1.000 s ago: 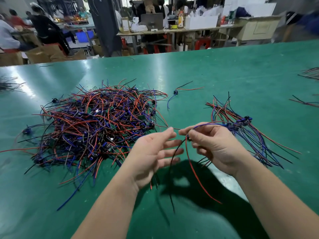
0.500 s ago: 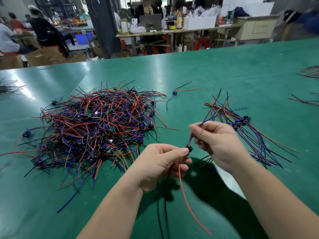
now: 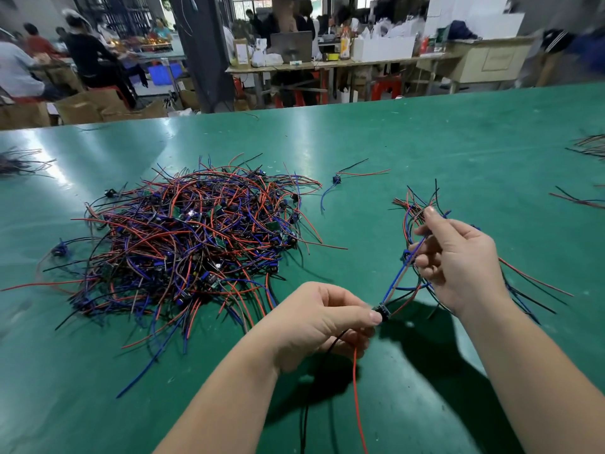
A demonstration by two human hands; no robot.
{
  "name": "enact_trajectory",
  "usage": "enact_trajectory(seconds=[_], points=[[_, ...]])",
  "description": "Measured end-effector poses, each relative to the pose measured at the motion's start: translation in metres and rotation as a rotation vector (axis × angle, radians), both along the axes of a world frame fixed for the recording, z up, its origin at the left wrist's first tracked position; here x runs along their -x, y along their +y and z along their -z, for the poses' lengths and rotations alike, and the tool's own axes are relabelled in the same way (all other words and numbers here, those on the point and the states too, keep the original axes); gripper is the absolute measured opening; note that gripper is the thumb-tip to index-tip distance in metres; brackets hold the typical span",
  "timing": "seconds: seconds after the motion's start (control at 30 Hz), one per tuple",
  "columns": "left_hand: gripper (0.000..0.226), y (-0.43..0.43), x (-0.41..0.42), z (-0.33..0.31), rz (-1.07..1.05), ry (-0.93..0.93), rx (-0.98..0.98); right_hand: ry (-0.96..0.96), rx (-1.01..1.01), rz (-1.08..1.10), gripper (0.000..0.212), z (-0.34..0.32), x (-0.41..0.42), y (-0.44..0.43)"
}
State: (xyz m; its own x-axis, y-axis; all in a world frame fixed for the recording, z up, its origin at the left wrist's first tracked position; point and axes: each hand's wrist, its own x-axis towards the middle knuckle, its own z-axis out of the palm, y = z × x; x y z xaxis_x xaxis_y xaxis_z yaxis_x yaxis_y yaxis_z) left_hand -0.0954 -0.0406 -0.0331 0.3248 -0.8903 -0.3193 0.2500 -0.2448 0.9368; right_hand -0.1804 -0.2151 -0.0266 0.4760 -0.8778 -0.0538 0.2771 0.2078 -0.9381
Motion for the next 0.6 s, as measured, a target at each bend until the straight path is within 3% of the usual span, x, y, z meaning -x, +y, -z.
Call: enact_trajectory(seconds=[0.13, 0.37, 0.5, 0.6], points=[[0.012, -0.002, 0.004, 0.002, 0.073, 0.011, -0.013, 0.019, 0.023, -0.017, 0.042, 0.002, -0.001, 0.000], [0.018, 0.000, 0.002, -0.003, 0.173, 0.035, 0.021, -0.041, 0.056, 0.050, 0.024, 0.000, 0.004, -0.005], [0.016, 0.003, -0.002, -0.001, 0.205, 0.022, 0.009, -0.003, 0.015, 0.095, 0.041, 0.002, 0.004, -0.006], [0.015, 0.004, -0.003, 0.000, 0.213, 0.036, 0.060, 0.010, -0.185, 0.037, 0.054, 0.003, 0.004, -0.014]])
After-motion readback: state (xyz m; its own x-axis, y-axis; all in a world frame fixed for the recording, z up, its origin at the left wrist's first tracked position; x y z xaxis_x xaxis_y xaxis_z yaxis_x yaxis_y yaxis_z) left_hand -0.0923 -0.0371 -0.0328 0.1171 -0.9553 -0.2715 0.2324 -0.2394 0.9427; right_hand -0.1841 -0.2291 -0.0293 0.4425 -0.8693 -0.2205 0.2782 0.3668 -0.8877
